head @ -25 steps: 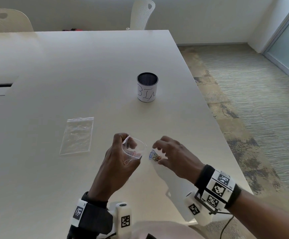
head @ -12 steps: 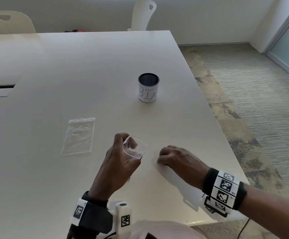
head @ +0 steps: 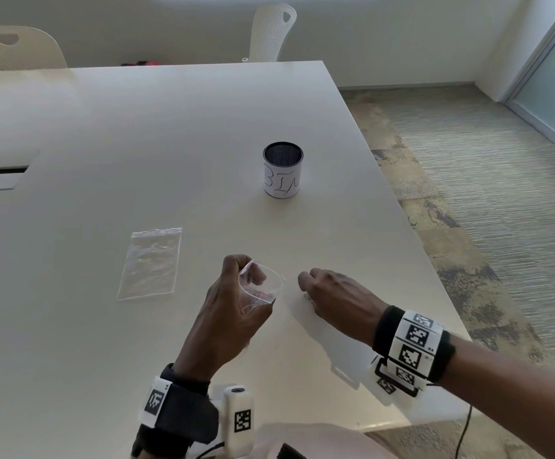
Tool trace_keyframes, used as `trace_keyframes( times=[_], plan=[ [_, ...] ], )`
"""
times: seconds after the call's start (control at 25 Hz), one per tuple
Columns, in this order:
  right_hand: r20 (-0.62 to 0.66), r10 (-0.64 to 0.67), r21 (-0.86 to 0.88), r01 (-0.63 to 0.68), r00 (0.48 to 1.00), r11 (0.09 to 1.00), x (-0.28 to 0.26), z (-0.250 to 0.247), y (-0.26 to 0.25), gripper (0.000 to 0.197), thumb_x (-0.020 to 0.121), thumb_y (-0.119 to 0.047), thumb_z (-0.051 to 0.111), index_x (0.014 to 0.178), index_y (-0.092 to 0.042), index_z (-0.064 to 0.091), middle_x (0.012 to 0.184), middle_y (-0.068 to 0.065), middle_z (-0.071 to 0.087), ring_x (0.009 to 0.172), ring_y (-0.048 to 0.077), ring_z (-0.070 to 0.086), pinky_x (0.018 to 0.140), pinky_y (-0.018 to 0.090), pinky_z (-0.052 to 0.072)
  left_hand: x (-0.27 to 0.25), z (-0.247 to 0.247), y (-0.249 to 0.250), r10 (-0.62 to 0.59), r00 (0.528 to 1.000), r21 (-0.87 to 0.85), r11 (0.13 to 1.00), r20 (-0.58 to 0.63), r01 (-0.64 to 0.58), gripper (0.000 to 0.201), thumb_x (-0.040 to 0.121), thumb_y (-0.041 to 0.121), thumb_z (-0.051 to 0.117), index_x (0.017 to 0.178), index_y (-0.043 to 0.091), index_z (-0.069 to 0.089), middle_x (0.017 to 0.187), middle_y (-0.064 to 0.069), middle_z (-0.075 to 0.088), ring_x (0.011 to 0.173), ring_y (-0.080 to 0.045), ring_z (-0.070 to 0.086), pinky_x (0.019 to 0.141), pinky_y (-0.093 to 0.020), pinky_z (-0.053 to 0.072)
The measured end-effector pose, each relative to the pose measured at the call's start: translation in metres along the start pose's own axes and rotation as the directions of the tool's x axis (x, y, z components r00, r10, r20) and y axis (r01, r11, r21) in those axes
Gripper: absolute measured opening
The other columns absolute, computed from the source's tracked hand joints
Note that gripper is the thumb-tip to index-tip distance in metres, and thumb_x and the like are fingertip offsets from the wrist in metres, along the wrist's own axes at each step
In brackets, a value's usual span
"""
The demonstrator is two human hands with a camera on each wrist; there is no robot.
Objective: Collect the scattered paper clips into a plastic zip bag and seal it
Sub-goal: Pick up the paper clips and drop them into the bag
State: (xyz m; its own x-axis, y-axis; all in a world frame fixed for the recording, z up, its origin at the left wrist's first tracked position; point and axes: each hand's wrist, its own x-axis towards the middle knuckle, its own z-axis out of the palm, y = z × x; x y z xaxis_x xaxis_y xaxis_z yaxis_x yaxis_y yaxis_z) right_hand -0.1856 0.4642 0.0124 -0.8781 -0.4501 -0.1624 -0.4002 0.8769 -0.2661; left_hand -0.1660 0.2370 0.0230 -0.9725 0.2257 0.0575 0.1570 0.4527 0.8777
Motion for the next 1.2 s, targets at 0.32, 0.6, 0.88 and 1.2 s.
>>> trace_keyframes(
  times=[0.32,0.6,0.88,1.2],
  plan=[
    [-0.026,0.143,0.338,-0.126,0.989,0.933,0.008,-0.022,0.024,0.008,0.094,-0.007,0.07,0.094,-0.01,0.077,0.09,0.004,0.074,0.078,0.017,0.067,0.071,0.023,0.049,0.0,-0.002,-0.001,-0.006,1.0,0.016,1.0,0.003,0.006,0.044,0.09,0.014,0.075,0.113,0.031,0.042,0.11,0.01,0.06,0.078,-0.021,0.071,0.07,-0.037,0.06],
    [-0.195,0.129,0.766,0.069,0.972,0.639,-0.002,-0.076,-0.016,0.006,0.088,-0.001,0.079,0.092,-0.005,0.078,0.081,0.012,0.078,0.072,0.025,0.073,0.078,0.033,0.064,-0.001,-0.001,0.0,0.001,1.0,0.017,1.0,0.002,-0.001,0.047,0.089,0.01,0.075,0.115,0.029,0.042,0.11,0.011,0.059,0.073,-0.023,0.071,0.065,-0.042,0.06],
    [-0.281,-0.073,0.569,0.227,0.957,0.79,0.012,-0.077,-0.063,0.004,0.089,-0.01,0.081,0.091,-0.012,0.082,0.082,-0.002,0.081,0.074,0.006,0.076,0.074,0.032,0.062,0.0,-0.002,0.002,-0.045,0.999,0.045,0.998,-0.007,0.045,0.05,0.087,0.013,0.074,0.116,0.036,0.04,0.097,0.005,0.069,0.073,-0.016,0.069,0.061,-0.03,0.056],
    [-0.255,0.161,0.403,-0.047,0.954,0.914,0.004,-0.065,0.007,0.005,0.086,-0.013,0.082,0.089,-0.017,0.081,0.076,-0.003,0.078,0.068,0.01,0.073,0.07,0.029,0.061,-0.001,-0.006,-0.001,-0.024,1.0,-0.013,1.0,0.0,0.024,0.045,0.089,0.006,0.072,0.113,0.029,0.041,0.11,0.013,0.059,0.067,-0.021,0.071,0.057,-0.036,0.059]
  ],
)
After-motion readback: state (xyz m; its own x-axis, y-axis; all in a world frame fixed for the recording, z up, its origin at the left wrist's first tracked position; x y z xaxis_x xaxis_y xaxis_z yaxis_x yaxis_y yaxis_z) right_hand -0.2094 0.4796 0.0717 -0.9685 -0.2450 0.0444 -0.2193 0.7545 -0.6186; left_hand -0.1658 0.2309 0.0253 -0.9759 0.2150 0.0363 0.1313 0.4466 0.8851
